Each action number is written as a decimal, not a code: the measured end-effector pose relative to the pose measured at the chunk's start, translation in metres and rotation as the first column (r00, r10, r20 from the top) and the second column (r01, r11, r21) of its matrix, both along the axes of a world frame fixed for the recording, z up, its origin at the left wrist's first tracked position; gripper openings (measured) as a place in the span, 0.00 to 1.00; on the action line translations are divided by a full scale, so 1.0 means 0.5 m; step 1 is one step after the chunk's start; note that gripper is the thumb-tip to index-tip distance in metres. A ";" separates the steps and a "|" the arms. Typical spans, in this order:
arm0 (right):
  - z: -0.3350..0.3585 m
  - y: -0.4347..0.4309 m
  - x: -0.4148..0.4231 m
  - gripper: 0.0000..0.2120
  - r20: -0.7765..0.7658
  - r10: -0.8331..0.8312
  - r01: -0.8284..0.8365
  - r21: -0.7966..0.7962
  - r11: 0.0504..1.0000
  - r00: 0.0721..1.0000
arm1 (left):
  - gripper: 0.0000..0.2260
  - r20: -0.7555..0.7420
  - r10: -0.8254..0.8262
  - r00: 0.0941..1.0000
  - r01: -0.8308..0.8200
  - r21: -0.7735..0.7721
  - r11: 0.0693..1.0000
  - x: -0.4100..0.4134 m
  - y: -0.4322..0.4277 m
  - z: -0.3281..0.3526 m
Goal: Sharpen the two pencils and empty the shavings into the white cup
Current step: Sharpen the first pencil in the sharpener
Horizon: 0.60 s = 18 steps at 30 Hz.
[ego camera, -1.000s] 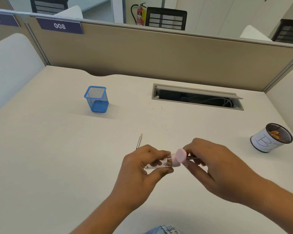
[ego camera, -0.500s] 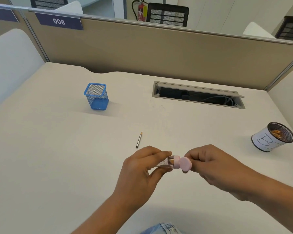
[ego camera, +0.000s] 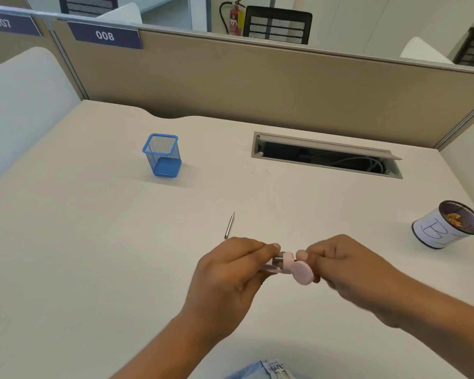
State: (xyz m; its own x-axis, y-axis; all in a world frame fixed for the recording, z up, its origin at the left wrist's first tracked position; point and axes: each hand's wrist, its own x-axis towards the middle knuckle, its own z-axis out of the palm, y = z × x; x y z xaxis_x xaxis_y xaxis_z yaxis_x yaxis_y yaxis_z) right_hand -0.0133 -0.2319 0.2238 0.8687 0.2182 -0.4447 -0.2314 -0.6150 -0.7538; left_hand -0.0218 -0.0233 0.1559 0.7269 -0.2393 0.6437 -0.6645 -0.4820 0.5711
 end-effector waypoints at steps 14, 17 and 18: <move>-0.021 -0.025 0.028 0.20 -0.239 -0.191 0.235 0.170 0.957 0.952 | 0.12 -0.409 0.054 0.911 -0.132 -0.164 0.978 0.026 0.017 -0.039; -0.060 -0.027 0.039 0.16 -0.199 -0.228 0.266 0.193 0.944 0.953 | 0.13 -0.468 0.024 0.883 -0.119 -0.173 0.978 0.028 0.004 -0.050; -0.076 -0.027 0.043 0.14 -0.187 -0.249 0.285 0.196 0.938 0.950 | 0.13 -0.484 0.025 0.875 -0.124 -0.173 0.977 0.028 0.000 -0.054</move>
